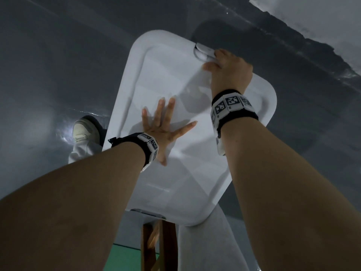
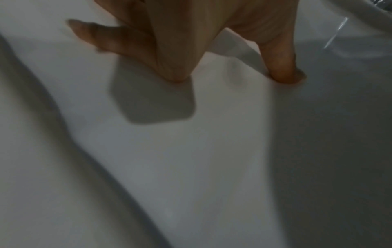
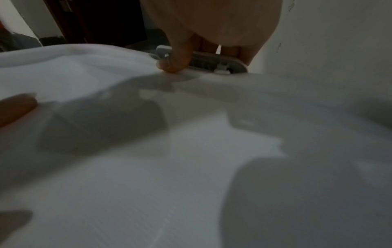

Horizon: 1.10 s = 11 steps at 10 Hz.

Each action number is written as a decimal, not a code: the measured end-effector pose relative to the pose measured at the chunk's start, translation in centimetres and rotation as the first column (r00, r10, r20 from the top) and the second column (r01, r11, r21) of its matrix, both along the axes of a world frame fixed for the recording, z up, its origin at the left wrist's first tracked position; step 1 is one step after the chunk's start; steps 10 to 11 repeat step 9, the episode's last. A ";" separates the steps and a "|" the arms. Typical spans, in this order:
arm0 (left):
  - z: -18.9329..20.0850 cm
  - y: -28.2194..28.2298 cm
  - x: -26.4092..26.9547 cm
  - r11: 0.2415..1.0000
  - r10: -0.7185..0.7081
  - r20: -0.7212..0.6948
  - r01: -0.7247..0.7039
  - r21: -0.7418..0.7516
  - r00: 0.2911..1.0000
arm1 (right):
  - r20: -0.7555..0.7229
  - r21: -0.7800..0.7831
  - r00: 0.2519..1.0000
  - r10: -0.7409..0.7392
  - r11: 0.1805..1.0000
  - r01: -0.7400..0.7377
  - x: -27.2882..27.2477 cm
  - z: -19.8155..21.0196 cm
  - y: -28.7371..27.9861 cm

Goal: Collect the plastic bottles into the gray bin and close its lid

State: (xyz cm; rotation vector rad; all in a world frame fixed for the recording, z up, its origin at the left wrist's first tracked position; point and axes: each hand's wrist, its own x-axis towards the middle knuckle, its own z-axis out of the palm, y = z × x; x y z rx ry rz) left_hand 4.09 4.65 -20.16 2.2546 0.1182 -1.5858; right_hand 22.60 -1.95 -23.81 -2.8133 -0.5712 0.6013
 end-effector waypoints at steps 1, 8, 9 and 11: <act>-0.1 -0.2 -0.2 1.000 0.003 0.012 -0.003 0.005 1.000 | 0.007 0.000 0.999 -0.044 0.999 0.044 -0.4 0.1 0.2; 5.0 -2.8 -1.2 0.915 0.380 0.145 -0.394 0.084 0.913 | -0.509 -0.213 0.719 -0.473 0.879 0.427 -15.3 11.1 -9.9; 8.1 -2.7 -0.2 0.695 0.707 0.157 -0.718 0.026 0.690 | -0.479 -0.228 0.759 -0.441 0.897 0.378 -14.1 14.4 -8.3; 8.1 -2.7 -0.2 0.695 0.707 0.157 -0.718 0.026 0.690 | -0.479 -0.228 0.759 -0.441 0.897 0.378 -14.1 14.4 -8.3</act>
